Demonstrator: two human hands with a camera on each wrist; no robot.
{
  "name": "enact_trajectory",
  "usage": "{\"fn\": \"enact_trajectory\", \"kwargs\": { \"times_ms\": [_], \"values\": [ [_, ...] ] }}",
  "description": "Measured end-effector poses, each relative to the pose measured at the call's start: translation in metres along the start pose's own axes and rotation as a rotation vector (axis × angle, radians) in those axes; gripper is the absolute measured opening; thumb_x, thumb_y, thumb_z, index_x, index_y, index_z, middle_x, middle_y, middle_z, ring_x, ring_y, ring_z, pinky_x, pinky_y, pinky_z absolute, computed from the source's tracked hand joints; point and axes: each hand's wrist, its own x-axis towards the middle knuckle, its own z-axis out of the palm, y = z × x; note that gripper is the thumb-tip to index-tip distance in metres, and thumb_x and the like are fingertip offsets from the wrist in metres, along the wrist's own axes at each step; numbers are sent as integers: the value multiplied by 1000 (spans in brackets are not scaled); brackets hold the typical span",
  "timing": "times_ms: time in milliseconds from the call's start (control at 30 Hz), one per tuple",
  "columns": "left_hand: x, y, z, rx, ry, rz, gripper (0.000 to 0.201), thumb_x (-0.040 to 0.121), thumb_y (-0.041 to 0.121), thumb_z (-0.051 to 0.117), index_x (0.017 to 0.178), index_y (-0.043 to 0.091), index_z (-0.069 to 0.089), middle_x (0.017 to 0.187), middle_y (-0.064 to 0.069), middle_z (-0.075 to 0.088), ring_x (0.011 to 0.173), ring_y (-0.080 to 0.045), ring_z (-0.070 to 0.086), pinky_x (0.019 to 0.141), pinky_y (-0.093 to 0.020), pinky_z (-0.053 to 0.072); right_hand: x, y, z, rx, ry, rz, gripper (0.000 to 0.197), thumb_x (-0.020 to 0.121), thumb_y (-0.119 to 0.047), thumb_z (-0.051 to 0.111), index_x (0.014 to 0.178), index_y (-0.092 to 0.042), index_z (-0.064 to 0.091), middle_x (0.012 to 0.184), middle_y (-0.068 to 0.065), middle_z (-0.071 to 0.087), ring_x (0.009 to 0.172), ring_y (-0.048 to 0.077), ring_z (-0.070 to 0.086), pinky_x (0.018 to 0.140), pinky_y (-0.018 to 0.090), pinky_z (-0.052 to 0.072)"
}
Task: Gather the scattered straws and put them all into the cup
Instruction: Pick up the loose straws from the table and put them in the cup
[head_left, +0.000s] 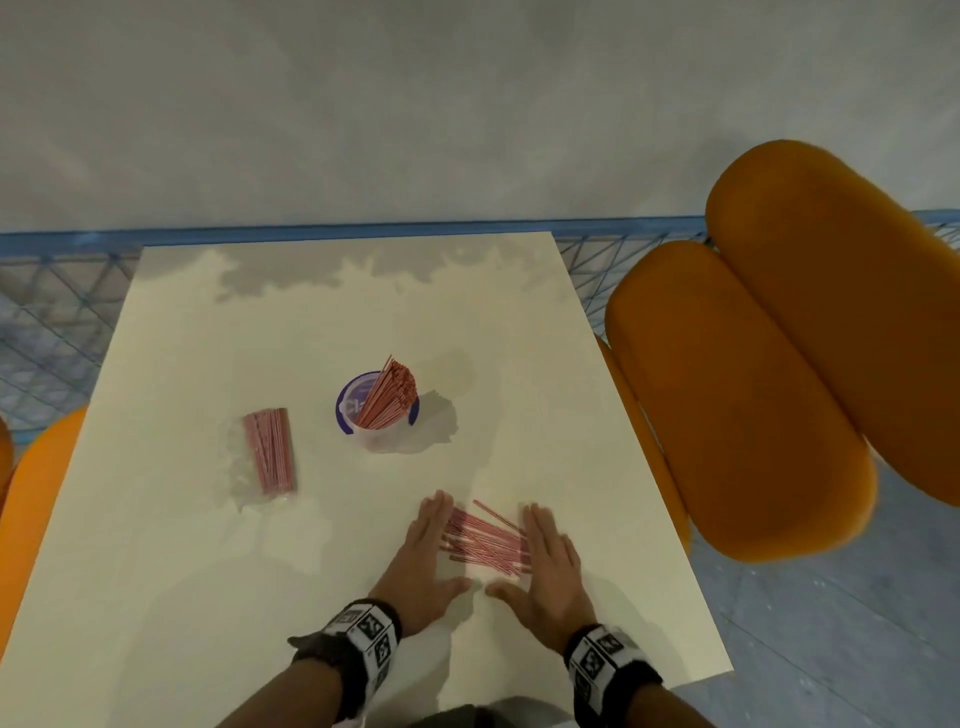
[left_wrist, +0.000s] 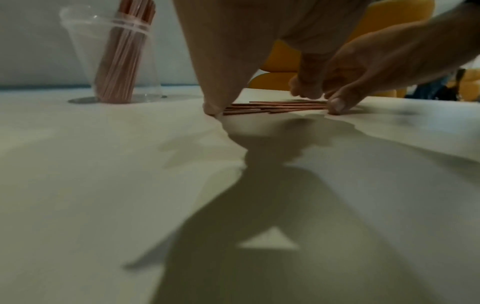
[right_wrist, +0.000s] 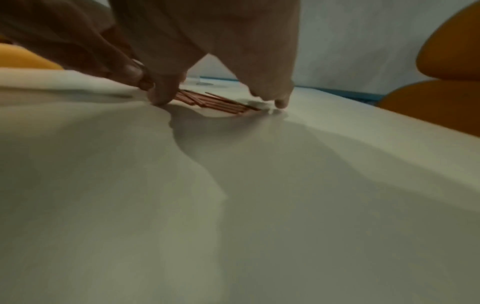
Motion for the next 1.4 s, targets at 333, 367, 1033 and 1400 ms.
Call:
{"fn": "enact_trajectory", "kwargs": {
  "times_ms": [333, 367, 1033, 1400],
  "values": [
    [22, 26, -16, 647, -19, 65, 59, 81, 9, 62, 135, 23, 42, 133, 3, 45, 120, -24, 40, 93, -35, 35, 42, -42, -7, -43, -95, -24, 27, 85, -13, 63, 111, -12, 57, 111, 8, 58, 109, 26, 48, 93, 33, 40],
    [20, 28, -15, 658, -30, 50, 55, 82, 4, 57, 131, 22, 43, 130, 2, 47, 119, -24, 41, 92, -35, 34, 41, -46, -7, -75, -111, -31, 25, 86, -11, 60, 110, -10, 56, 111, 9, 58, 108, 27, 49, 92, 32, 40],
    [0, 15, 19, 806, -10, 17, 24, 53, 23, 79, 71, 12, 67, 67, -5, 63, 53, -19, 57, 45, -30, 48, 15, -70, 8, -602, -270, -241, 38, 89, -5, 46, 126, 1, 41, 124, 26, 48, 111, 40, 44, 100, 48, 39],
    [-8, 35, -5, 803, -146, 40, 33, 92, 14, 42, 123, 4, 49, 121, -12, 55, 105, -29, 57, 87, -37, 45, 24, -66, -1, -717, -428, -320, 42, 63, -23, 75, 98, -4, 58, 91, 15, 63, 78, 30, 59, 69, 40, 53]
  ]
}}
